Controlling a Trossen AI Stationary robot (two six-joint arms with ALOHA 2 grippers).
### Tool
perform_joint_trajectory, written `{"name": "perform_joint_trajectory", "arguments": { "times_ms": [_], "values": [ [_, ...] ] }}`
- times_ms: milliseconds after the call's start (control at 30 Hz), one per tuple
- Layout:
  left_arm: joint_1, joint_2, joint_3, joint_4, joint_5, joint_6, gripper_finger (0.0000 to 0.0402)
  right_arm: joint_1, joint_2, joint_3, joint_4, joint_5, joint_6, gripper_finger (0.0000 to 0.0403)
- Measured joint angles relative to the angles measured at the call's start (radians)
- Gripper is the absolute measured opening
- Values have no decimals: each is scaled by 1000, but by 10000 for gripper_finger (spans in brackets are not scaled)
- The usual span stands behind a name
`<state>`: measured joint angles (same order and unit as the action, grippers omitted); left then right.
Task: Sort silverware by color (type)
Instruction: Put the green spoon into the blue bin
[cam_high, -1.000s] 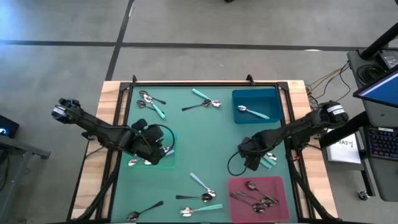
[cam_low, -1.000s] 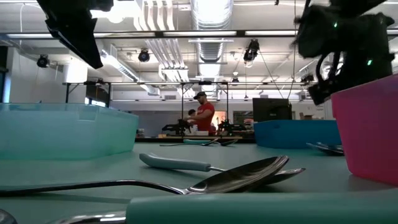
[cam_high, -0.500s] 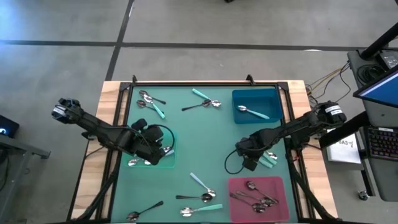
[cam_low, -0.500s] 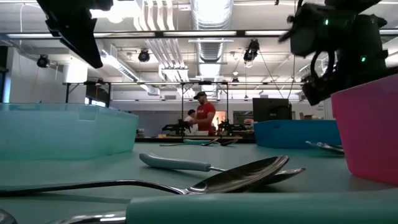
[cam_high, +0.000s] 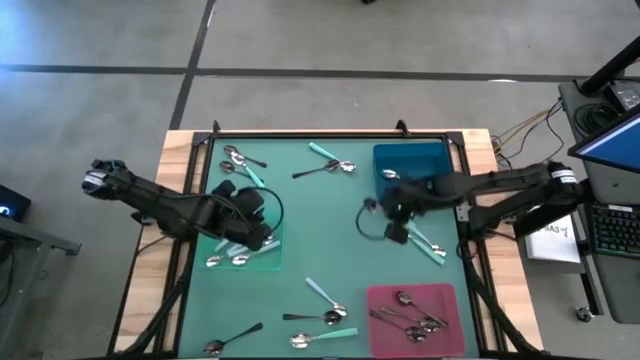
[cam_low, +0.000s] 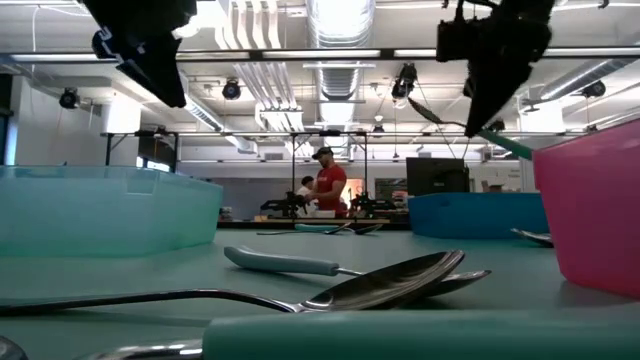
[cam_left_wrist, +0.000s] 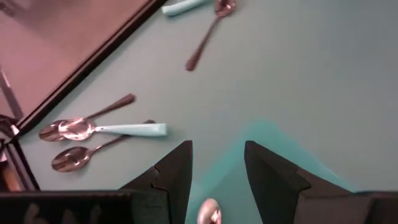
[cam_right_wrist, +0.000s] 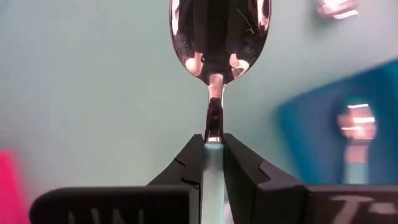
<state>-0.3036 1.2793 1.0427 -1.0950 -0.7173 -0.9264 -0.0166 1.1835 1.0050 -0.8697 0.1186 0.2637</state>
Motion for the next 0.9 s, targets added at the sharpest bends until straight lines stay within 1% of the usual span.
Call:
{"name": "perform_joint_trajectory", "arguments": {
  "times_ms": [133,233,400,533,700,900],
  "values": [
    [49,0,4,-1,-16,-1,131,-147,-18,8,-8,48,-103,28],
    [89,0,5,-2,-43,1,131,-264,-16,-1,-10,70,-130,28],
    [169,0,5,-2,-62,40,131,-439,13,-5,-7,76,-206,28],
    [230,0,5,-2,-62,83,131,-554,48,-5,-6,76,-226,28],
    [270,0,5,-3,-62,155,131,-634,107,-6,-5,75,-250,32],
    [272,0,5,-21,-61,182,131,-652,162,-6,-4,75,-249,70]
  ]
}}
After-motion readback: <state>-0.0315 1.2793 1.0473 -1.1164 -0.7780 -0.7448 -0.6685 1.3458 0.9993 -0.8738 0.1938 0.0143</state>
